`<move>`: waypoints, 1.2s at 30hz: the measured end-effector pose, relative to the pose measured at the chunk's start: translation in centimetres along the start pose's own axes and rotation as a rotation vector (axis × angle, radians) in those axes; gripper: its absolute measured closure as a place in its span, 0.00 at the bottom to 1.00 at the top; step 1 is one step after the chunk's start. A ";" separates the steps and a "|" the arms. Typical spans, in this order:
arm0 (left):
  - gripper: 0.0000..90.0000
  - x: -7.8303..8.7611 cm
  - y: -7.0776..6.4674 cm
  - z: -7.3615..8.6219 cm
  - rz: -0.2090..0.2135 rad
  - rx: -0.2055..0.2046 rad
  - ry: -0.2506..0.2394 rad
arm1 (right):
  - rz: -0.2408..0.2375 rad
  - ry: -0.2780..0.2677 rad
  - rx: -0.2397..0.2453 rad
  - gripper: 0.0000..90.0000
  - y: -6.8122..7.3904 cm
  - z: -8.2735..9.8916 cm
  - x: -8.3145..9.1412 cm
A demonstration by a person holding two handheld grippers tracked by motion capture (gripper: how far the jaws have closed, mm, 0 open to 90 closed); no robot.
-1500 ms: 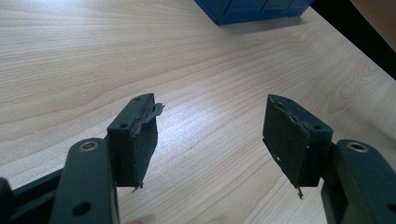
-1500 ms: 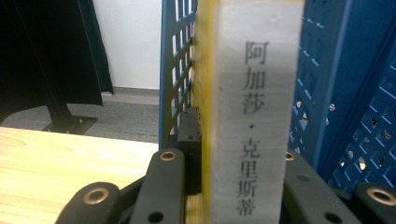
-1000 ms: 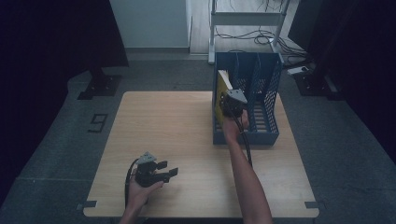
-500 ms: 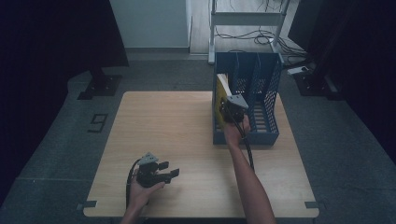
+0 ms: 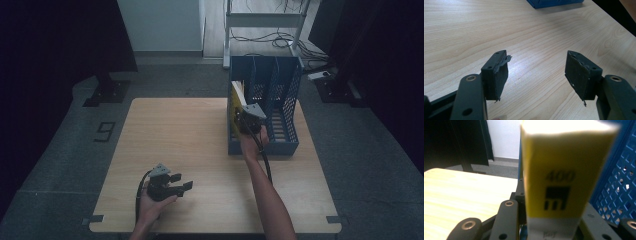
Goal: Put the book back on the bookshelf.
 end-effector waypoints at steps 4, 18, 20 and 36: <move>0.39 0.0 0.0 0.0 0.001 0.002 -0.001 | -0.009 -0.012 -0.004 0.74 -0.2 -0.5 0.0; 0.39 0.1 0.2 0.0 0.003 0.012 -0.005 | -0.020 0.001 0.008 0.79 -0.2 -2.3 -1.2; 0.39 0.1 0.1 0.0 0.002 0.011 -0.004 | -0.019 0.005 0.010 0.81 -0.2 -2.3 -1.2; 0.39 0.2 0.5 0.0 0.004 0.019 -0.004 | 0.012 -0.006 0.012 0.83 -0.2 -3.2 -1.4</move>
Point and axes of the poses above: each handheld gripper's, and its own axes: x roughly backward along the jaws, z roughly out of its underside, y roughly to its left, the point moved 8 cm from there along -x, roughly forward along the jaws, and after that the axes turned 4 degrees about x, right-handed, at the moved point
